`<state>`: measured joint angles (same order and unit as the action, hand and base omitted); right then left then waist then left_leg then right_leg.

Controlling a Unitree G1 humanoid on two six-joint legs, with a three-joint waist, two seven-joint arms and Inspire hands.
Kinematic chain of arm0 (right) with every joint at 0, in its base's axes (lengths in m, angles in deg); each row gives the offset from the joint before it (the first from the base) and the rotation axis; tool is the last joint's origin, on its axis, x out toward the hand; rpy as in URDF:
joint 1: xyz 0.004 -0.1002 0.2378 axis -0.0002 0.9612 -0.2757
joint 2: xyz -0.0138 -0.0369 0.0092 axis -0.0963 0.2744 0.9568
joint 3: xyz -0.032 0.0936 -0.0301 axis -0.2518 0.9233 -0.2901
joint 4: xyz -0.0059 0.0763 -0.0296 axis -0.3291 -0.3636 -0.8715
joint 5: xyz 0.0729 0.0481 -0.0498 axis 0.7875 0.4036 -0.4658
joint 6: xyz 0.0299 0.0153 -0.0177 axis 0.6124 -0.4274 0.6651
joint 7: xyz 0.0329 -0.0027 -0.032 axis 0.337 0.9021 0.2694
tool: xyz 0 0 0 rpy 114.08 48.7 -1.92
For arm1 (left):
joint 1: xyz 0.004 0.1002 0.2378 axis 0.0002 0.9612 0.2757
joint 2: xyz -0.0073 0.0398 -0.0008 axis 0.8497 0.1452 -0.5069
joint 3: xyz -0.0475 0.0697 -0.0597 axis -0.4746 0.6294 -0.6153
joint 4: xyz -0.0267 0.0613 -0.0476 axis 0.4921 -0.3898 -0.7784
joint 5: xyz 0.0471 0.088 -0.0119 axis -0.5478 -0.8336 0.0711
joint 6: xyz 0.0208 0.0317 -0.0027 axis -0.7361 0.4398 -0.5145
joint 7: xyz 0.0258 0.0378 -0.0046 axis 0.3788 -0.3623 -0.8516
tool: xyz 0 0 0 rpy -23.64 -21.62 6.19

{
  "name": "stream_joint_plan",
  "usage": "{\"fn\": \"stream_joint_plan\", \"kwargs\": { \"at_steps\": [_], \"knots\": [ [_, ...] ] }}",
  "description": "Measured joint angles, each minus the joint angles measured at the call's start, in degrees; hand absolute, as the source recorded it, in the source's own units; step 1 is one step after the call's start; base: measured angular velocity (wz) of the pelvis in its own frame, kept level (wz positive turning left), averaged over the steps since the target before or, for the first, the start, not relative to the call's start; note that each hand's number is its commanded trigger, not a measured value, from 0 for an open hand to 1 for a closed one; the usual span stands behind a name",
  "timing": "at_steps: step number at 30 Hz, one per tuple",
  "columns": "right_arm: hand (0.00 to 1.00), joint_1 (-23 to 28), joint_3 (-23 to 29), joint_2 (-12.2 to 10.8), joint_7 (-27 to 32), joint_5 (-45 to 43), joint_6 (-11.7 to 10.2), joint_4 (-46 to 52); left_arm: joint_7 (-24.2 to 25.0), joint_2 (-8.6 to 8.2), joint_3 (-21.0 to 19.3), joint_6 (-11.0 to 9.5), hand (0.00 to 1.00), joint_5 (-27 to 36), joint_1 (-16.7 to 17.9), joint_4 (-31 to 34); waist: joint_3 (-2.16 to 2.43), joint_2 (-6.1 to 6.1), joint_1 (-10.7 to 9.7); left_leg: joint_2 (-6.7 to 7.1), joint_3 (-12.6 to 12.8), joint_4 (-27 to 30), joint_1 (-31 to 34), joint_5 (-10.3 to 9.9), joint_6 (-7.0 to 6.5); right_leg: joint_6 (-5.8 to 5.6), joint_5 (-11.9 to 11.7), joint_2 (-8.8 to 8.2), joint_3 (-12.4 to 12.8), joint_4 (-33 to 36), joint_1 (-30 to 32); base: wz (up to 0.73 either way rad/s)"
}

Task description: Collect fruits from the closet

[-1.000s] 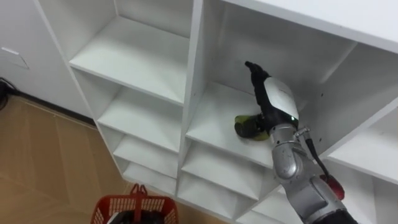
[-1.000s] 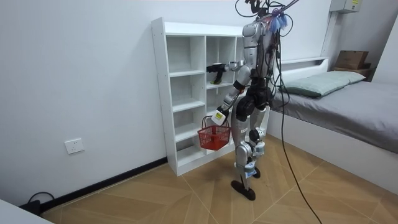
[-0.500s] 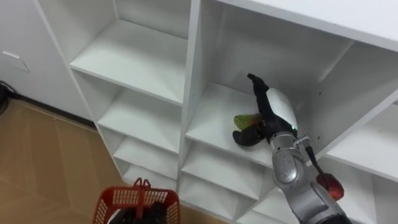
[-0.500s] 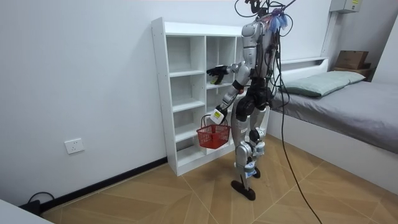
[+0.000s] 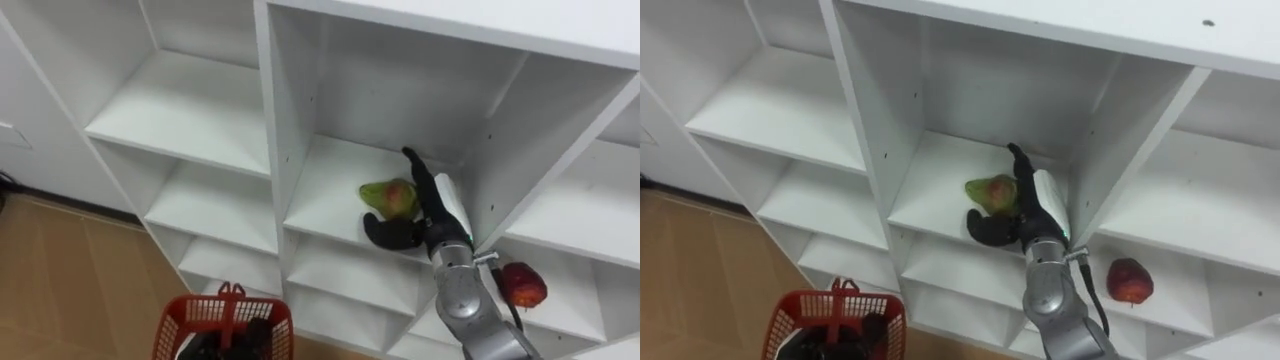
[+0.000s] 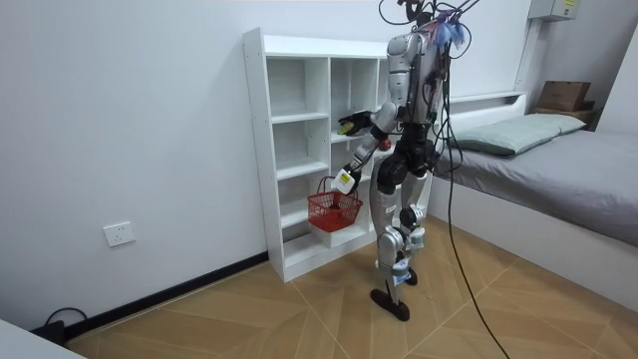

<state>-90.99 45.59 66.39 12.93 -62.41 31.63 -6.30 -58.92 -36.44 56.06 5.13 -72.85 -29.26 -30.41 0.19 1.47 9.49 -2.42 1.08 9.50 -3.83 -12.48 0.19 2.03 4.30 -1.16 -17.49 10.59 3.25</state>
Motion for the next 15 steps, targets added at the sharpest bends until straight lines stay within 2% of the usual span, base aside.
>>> {"fn": "stream_joint_plan", "kwargs": {
  "at_steps": [1,2,3,4,5,9,15],
  "knots": [
    [0.0,0.0,0.0,0.0,0.0,0.5,-0.1,-0.1,0.0,-0.04,0.0,0.0,1.0,0.0,0.0,0.0,0.02,0.03,0.0,0.02,0.0,0.0,0.0,0.0,0.0,0.0,0.0,-0.01,0.0,0.0,0.0,0.0],
    [0.11,0.0,0.0,0.0,0.2,1.6,-0.2,-0.2,-0.1,-0.09,0.0,0.0,1.0,0.0,0.0,0.0,0.05,0.12,-0.1,0.04,0.0,0.0,0.0,0.0,0.0,-0.01,0.0,-0.03,0.0,0.0,-0.1,0.0],
    [0.44,-0.2,0.0,0.0,0.2,2.1,-0.6,-0.9,-0.1,-0.09,0.1,0.0,1.0,0.0,0.0,0.0,0.07,0.2,-0.2,0.05,0.0,0.0,0.0,0.0,0.0,-0.02,0.0,-0.04,0.0,0.0,-0.1,0.0],
    [0.85,-0.3,0.0,0.0,0.2,2.1,-0.9,-1.4,-0.1,-0.09,0.1,0.0,1.0,0.0,0.0,-0.1,0.07,0.23,-0.2,0.05,0.0,0.0,-0.1,0.0,0.0,-0.02,0.0,-0.04,0.0,0.0,-0.1,0.0],
    [1.0,-0.4,0.0,0.0,0.2,2.1,-1.5,-2.0,-0.2,-0.1,0.1,0.0,1.0,0.0,0.0,-0.3,-0.04,0.12,-0.3,0.05,0.0,0.0,-0.1,0.0,-0.01,-0.02,0.0,-0.04,0.0,0.0,-0.1,0.0],
    [1.0,-1.7,0.0,-0.2,1.2,2.0,-2.1,-3.2,-0.4,-0.09,0.2,0.2,1.0,0.0,0.2,-1.9,-0.3,0.46,-1.3,0.1,0.0,-0.1,0.2,-0.1,-0.09,-0.09,0.1,-0.13,-0.1,-0.1,-0.1,0.01],
    [1.0,-2.5,0.3,-0.4,2.1,1.5,-2.0,-3.4,-1.6,-0.13,0.5,1.5,1.0,0.0,0.2,-2.3,-0.29,0.6,-1.7,0.21,0.1,0.0,0.3,-0.2,-0.28,-0.21,0.1,-0.21,0.0,-0.1,0.0,0.0]
  ]
}}
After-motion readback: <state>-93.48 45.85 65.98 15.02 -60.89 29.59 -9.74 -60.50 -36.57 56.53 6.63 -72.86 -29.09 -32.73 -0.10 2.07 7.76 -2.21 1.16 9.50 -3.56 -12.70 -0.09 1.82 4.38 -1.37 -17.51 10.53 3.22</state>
